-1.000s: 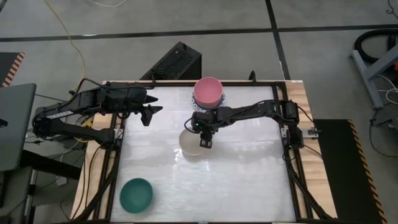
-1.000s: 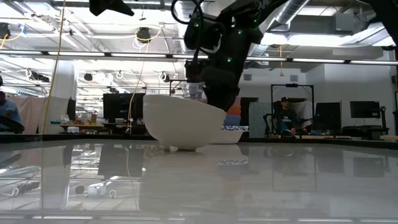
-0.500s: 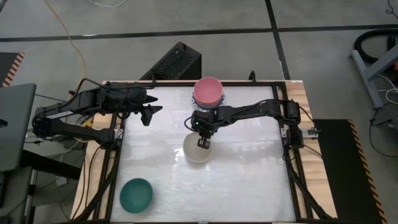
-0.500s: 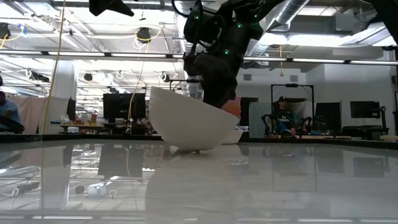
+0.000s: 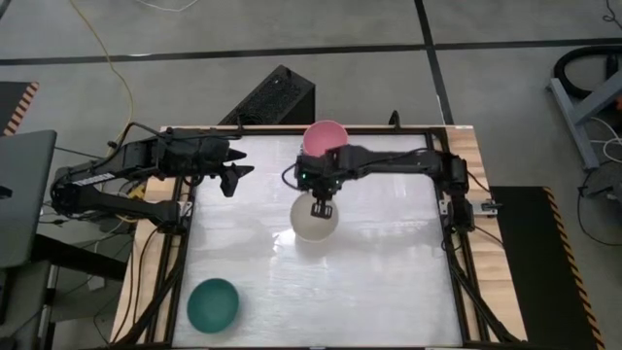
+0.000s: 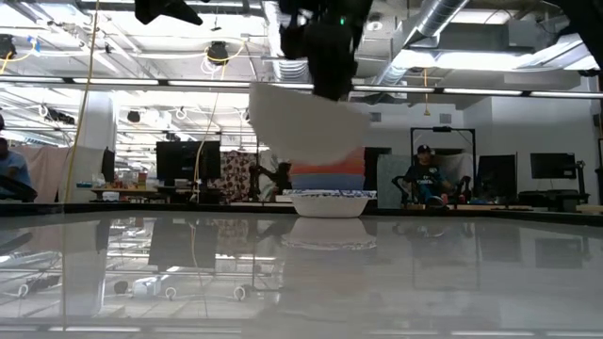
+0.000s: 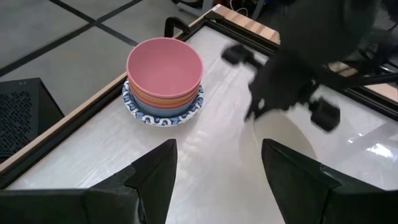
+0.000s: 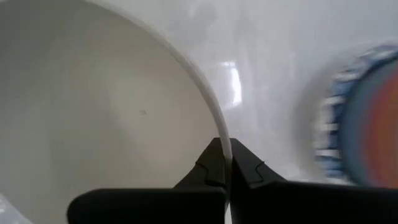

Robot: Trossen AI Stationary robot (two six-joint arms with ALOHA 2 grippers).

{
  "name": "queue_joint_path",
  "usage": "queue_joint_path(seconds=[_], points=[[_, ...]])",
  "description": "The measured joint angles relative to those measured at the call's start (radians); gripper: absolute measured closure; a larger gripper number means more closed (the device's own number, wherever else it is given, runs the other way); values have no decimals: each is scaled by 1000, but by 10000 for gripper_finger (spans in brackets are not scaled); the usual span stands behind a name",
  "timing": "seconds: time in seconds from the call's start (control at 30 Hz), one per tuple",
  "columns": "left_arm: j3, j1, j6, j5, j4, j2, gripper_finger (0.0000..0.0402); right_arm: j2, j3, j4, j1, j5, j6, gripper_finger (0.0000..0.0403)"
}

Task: Nest bowls inside each other
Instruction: Stack the white bowl on top of the pink bowl

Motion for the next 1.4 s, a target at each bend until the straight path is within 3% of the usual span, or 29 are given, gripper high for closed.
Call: queue_joint_path(seconds=[0.23,0.43,0.6,0.87,1.07,1.4], points=[[0,0,0,0,0,0,177,-1,255,-162,-104,75,-48,394],[0,0,-1,0,0,0,177,-2,370,-206,-257,153,238,394],[0,0,-8,-23,0,0,177,6,348,-237,-373,151,368,394],[0,0,-8,-24,0,0,177,11,235,-263,-494,59,360,394],[0,0,-7,-25,0,0,177,11,176,-151,-526,-84,346,394],[0,0,-7,-26,-1,0,177,10,171,-121,-555,-96,361,394]])
